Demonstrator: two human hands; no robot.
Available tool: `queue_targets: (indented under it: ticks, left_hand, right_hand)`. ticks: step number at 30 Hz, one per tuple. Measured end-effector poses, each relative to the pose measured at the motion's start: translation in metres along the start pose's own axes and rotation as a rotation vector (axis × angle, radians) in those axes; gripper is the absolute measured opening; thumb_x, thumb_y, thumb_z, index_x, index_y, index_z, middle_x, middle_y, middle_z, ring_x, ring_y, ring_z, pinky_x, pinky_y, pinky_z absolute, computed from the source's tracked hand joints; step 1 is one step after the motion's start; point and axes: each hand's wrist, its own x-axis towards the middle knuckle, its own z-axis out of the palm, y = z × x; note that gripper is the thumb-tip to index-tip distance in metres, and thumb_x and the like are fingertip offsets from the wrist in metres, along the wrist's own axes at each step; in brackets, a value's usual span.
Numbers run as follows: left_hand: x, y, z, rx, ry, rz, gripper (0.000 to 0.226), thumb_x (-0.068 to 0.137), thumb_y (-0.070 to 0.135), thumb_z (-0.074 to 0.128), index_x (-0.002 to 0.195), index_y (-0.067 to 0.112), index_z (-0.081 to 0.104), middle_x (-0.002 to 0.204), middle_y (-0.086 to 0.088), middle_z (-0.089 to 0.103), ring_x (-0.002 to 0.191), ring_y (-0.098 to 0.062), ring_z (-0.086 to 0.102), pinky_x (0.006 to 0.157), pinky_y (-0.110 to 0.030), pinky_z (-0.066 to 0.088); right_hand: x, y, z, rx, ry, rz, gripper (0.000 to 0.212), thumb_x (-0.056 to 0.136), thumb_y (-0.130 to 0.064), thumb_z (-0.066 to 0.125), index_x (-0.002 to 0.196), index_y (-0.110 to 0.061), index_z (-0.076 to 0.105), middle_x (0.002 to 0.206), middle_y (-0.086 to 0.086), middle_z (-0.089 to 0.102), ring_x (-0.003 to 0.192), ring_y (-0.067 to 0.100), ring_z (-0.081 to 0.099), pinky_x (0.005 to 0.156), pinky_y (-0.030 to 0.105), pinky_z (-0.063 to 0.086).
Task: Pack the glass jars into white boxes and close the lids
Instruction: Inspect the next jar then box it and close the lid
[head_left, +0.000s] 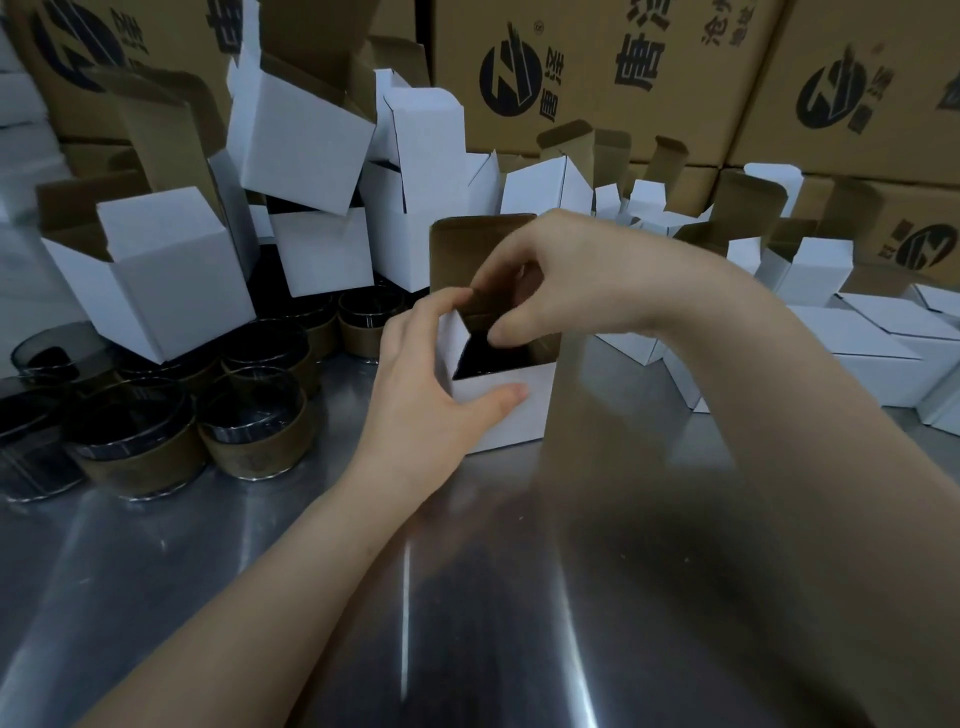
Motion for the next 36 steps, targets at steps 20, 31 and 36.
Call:
queue_targets:
  ticks: [20, 31, 36]
  left_hand:
    - [0.010, 0.003, -0.008, -0.501, 0.095, -0.151, 0.065, 0.090, -0.007, 0.057, 0.131, 0.038, 0.035, 0.120, 0.006, 0.061, 0.102, -0.006, 0.064, 0.078, -0.020, 0.055]
    - [0.009, 0.007, -0.008, -0.422, 0.113, -0.142, 0.034, 0.091, -0.002, 0.060, 0.113, 0.024, 0.056, 0.119, 0.007, 0.063, 0.112, -0.007, 0.060, 0.100, -0.032, 0.049]
    - [0.007, 0.004, -0.009, -0.458, 0.059, -0.129, 0.030, 0.084, 0.007, 0.066, 0.108, 0.021, 0.056, 0.114, 0.001, 0.062, 0.105, -0.008, 0.060, 0.086, -0.023, 0.050]
  right_hand:
    - [0.000, 0.032, 0.026, 0.473, 0.223, 0.073, 0.017, 0.084, -0.004, 0.061, 0.088, -0.016, 0.051, 0.096, 0.018, 0.071, 0.083, 0.023, 0.073, 0.086, 0.048, 0.059]
    - [-0.009, 0.049, 0.043, 0.866, 0.290, -0.067, 0.014, 0.092, -0.017, 0.066, 0.105, -0.017, 0.071, 0.099, 0.006, 0.074, 0.088, 0.017, 0.072, 0.076, 0.022, 0.057]
    - [-0.013, 0.055, 0.047, 0.762, 0.309, -0.137, 0.019, 0.084, -0.013, 0.075, 0.101, -0.023, 0.074, 0.089, 0.001, 0.073, 0.079, 0.010, 0.068, 0.073, 0.019, 0.054]
